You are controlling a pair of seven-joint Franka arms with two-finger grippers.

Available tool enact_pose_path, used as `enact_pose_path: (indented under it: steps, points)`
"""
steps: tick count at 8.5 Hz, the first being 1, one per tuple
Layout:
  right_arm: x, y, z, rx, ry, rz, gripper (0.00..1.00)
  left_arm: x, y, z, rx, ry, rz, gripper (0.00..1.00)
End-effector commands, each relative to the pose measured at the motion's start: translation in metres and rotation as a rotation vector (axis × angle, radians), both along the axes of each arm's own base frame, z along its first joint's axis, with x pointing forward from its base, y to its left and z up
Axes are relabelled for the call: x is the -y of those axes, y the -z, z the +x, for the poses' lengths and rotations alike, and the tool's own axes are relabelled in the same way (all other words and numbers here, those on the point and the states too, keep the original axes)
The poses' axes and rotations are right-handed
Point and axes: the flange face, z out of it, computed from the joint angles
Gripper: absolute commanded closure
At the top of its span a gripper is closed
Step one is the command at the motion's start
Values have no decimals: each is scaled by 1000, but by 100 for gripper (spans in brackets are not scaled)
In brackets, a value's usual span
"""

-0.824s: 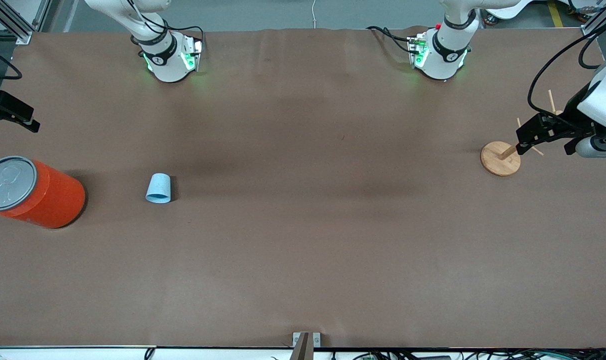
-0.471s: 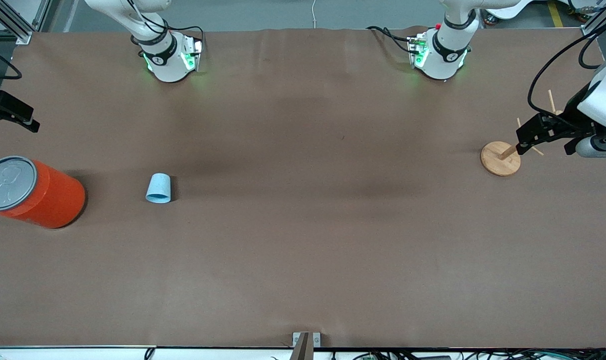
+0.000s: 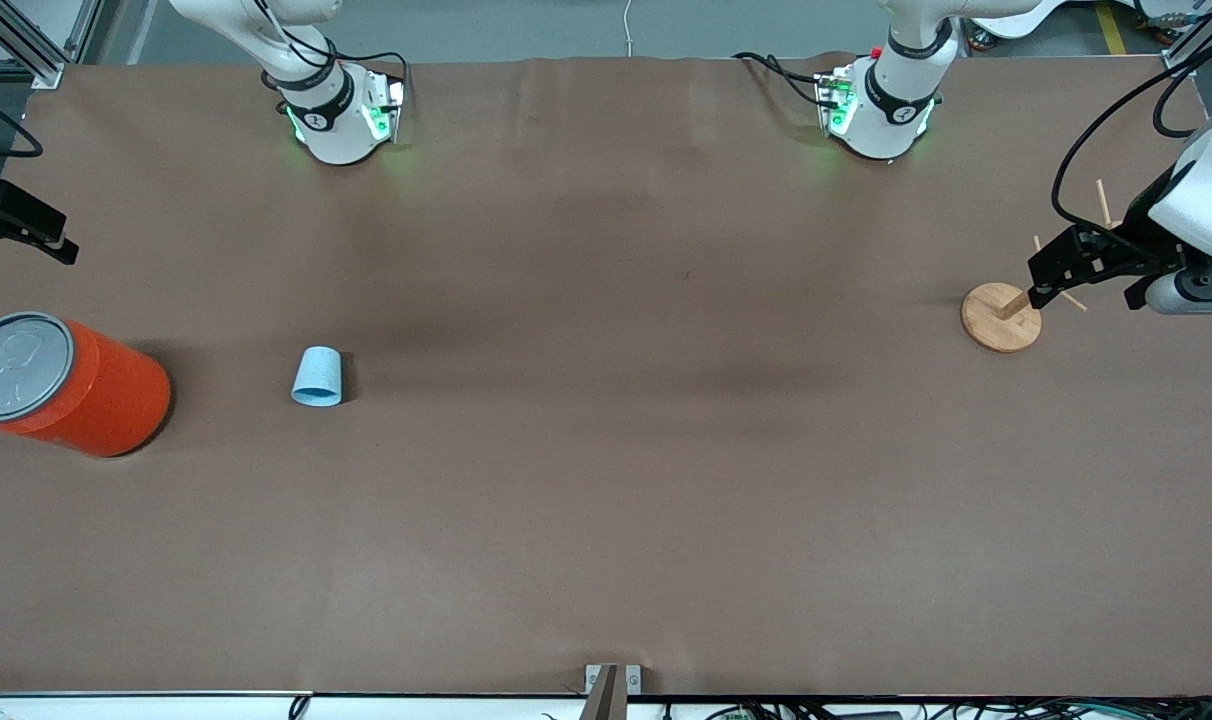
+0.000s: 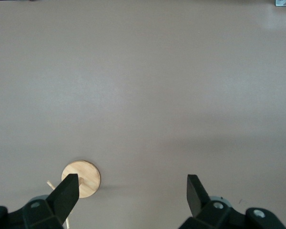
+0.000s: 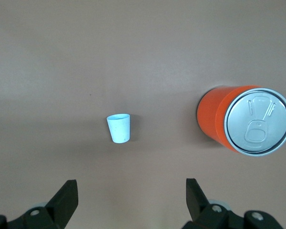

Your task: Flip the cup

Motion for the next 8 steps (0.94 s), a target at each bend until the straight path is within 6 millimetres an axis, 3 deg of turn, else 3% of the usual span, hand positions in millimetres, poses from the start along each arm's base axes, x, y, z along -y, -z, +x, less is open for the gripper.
enact_pose_path:
  steps: [1, 2, 4, 6, 8]
  points:
    - [-23, 48, 27, -72, -50, 15, 0, -1, -6, -3, -1, -5, -8, 0]
    - [-40, 89, 44, -86, -78, 12, 0, -2, -6, -3, -1, -5, -8, 0]
    - [-51, 161, 52, -28, -95, 10, 0, -2, -6, -3, -2, -5, -10, 0]
    - [-64, 231, 43, 21, -118, 7, 0, -1, -4, -3, -6, -4, -9, 0]
    - [-73, 298, 19, 47, -144, -1, 0, -3, -3, -3, -8, -7, -10, 0]
